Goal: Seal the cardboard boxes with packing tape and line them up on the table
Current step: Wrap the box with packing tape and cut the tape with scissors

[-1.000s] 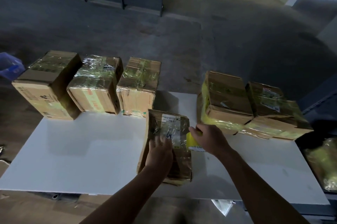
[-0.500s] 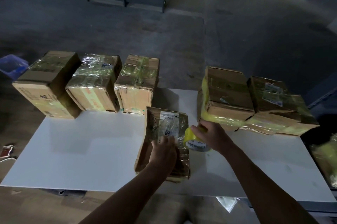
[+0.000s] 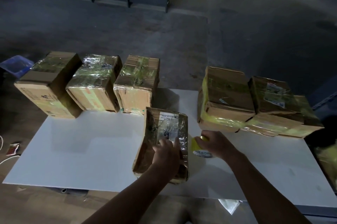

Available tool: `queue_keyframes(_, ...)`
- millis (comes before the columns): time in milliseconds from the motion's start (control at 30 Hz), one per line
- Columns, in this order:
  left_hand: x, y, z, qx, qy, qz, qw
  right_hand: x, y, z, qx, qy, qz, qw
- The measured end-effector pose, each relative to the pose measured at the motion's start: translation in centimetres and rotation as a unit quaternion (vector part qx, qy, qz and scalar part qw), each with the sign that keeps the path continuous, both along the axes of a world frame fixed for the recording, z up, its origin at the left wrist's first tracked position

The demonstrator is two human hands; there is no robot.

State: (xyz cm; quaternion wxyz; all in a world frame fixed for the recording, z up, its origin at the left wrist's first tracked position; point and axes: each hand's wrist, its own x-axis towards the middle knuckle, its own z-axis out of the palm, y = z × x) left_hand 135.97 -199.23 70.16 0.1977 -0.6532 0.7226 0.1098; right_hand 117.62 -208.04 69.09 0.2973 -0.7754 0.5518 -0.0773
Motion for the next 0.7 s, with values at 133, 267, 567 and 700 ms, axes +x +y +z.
queue_keyframes(133,-2.5,-0.7,0.5,0.044,0.060,0.095,0.993,0.6,0.4,-1.3,0.013,0.041,-0.004,0.999)
queue_keyframes(267,-4.0,-0.2,-0.5,0.063,0.075,0.147,0.984,0.2,0.8,-1.3,-0.021,0.031,0.007,0.999)
queue_keyframes(567,-4.4,0.3,-0.9,0.053,0.097,0.184,0.977,-0.2,0.9,-1.5,-0.022,0.086,0.033,0.996)
queue_keyframes(700,-4.0,0.7,-0.8,0.029,0.089,0.156,0.983,1.2,1.8,-2.1,0.017,0.050,0.035,0.998)
